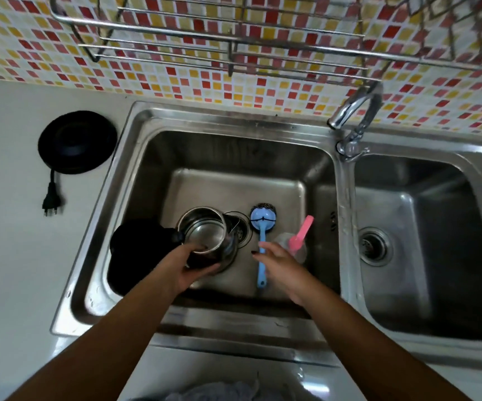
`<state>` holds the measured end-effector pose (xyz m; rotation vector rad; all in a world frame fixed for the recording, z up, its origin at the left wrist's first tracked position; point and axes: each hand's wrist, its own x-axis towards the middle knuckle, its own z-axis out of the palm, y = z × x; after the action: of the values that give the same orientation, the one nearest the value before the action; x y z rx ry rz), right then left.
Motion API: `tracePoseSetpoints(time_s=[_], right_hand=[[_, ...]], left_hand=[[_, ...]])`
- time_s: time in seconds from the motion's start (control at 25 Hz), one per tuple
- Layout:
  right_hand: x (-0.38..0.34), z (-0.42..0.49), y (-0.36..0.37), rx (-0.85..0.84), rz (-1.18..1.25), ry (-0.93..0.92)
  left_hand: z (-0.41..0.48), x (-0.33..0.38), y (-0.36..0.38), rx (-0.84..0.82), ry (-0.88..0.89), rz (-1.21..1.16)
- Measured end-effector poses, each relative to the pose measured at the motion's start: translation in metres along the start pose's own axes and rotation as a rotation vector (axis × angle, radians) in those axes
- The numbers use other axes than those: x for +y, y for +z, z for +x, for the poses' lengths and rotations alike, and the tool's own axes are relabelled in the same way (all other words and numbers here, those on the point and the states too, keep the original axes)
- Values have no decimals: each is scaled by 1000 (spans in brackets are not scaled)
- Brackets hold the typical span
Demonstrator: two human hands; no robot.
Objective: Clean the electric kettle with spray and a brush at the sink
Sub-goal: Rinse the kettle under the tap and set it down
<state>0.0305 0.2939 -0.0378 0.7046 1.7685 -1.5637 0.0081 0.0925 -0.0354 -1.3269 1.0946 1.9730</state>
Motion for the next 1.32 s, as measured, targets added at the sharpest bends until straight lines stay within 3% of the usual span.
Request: tracePoseSetpoints(time_s=[0.08, 0.16, 0.24, 0.36, 0.52, 0.68, 0.8, 0.92, 1.0, 1.08, 1.2, 1.32], right_hand=[[-26, -8, -26, 97, 102, -242], [-54, 2, -61, 348, 103, -429], [-79, 22, -100, 560, 26, -501], [-103, 47, -132, 615, -59, -499], [-91, 64, -139, 524, -226, -663], [-73, 85, -148, 405, -737, -672], [-81, 68, -144, 309, -618, -666], [-90, 23, -106, 212, -333, -919], [-95, 1, -81, 142, -399, -1135], [-109, 3, -74, 92, -560, -1220], [-134, 31, -79, 1, -680, -1039], [-145, 44, -86, -77, -464, -712]], left_hand=[[5, 0, -1, 14, 9, -37], [-2, 0, 0, -8, 1, -31], [-14, -2, 5, -38, 20, 13], [-35, 1, 14, -151, 88, 67], [-52, 6, 44, -204, 224, 174], [-47, 1, 68, -174, 329, 284], [-48, -4, 85, -185, 350, 330], [-51, -8, 100, -207, 367, 351], [-53, -10, 108, -200, 388, 354], [-60, -10, 114, -217, 420, 383], [-62, -7, 118, -242, 432, 341], [-58, -4, 115, -199, 459, 330]])
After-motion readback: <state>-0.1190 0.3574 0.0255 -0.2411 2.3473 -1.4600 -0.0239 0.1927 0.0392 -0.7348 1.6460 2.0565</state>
